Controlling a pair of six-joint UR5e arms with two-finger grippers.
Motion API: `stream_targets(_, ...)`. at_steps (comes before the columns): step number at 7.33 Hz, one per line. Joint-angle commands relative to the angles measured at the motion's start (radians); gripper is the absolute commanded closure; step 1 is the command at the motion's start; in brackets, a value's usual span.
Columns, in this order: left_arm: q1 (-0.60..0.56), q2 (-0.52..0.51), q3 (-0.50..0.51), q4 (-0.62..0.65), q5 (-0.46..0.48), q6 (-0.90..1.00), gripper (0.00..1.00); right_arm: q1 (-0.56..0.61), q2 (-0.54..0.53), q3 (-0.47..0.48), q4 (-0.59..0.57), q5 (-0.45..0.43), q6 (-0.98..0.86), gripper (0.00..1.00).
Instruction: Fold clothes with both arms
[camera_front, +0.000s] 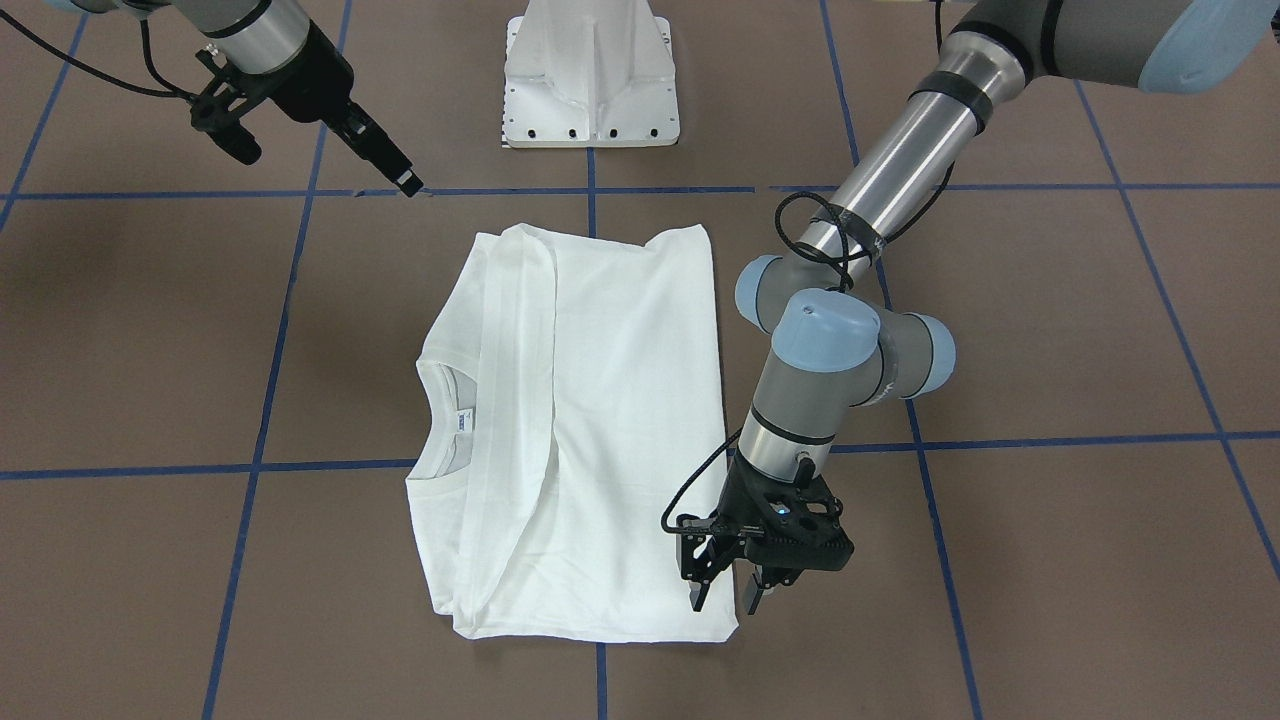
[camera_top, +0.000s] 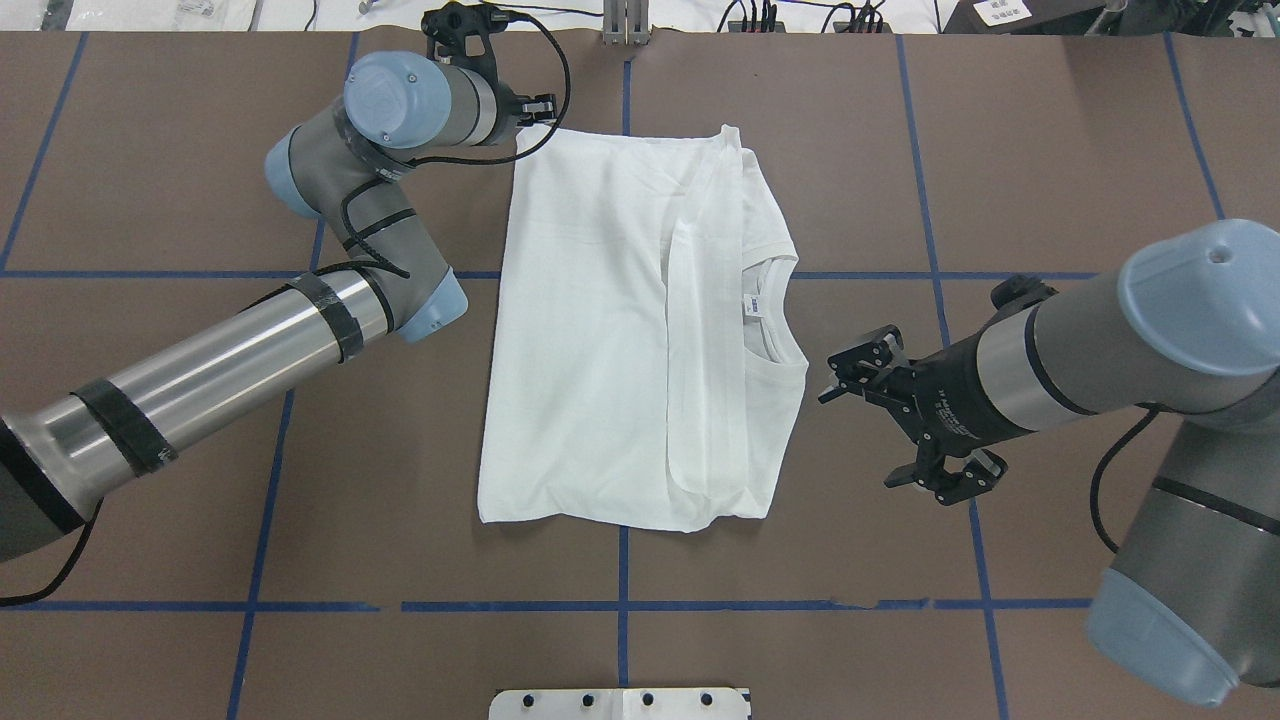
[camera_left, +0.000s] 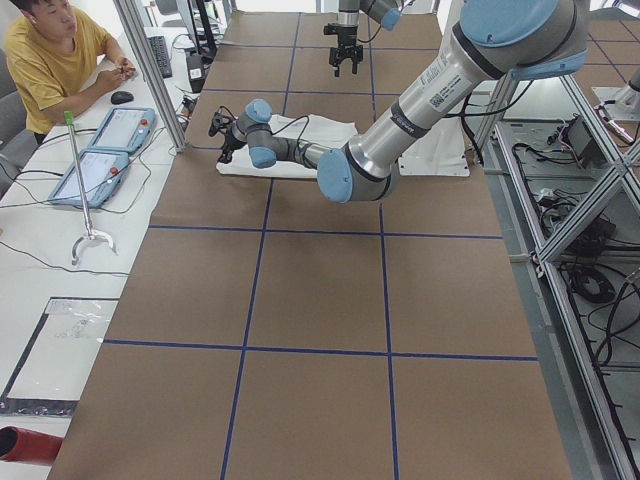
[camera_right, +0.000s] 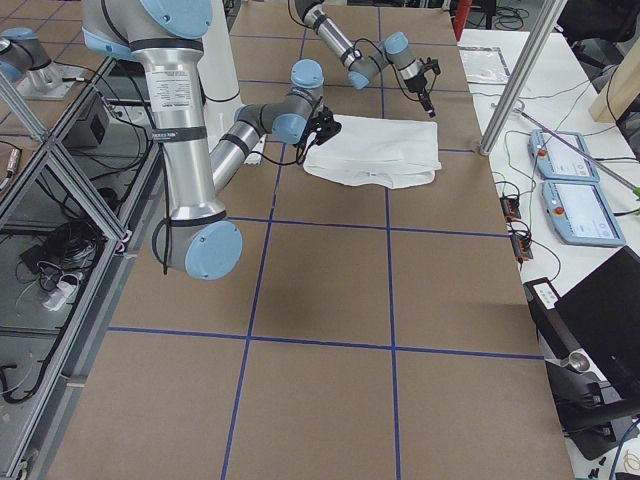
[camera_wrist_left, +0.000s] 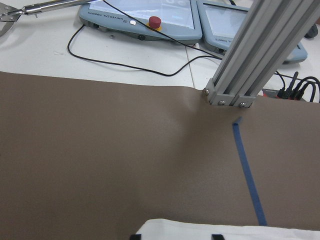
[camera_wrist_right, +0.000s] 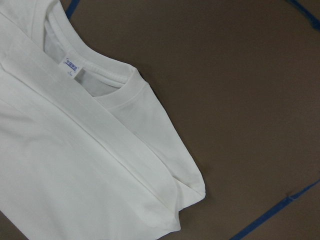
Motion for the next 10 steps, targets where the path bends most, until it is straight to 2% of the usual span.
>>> stream_targets(1, -0.012, 0.137, -0.187, 0.012, -0.096, -0.020, 0.31, -0.005, 0.148, -0.139, -0.004, -0.028, -0.047, 0.00)
stream_targets(3, -0.052, 0.335, -0.409, 0.023, -0.180, -0.017, 0.32, -0.057, 0.199, -0.199, -0.006, -0.101, -0.230, 0.00)
stream_targets(5, -0.064, 0.420, -0.560, 0.110, -0.197, -0.017, 0.32, -0.117, 0.259, -0.299, -0.007, -0.161, -0.436, 0.00)
stream_targets(6, -0.066, 0.438, -0.593, 0.133, -0.197, -0.017, 0.32, -0.157, 0.273, -0.313, -0.062, -0.205, -0.569, 0.00)
stream_targets(8, -0.067, 0.444, -0.608, 0.134, -0.197, -0.023, 0.31, -0.186, 0.369, -0.323, -0.317, -0.261, -0.816, 0.00)
stream_targets(10, -0.067, 0.451, -0.608, 0.135, -0.197, -0.026, 0.31, -0.238, 0.434, -0.386, -0.416, -0.353, -0.927, 0.00)
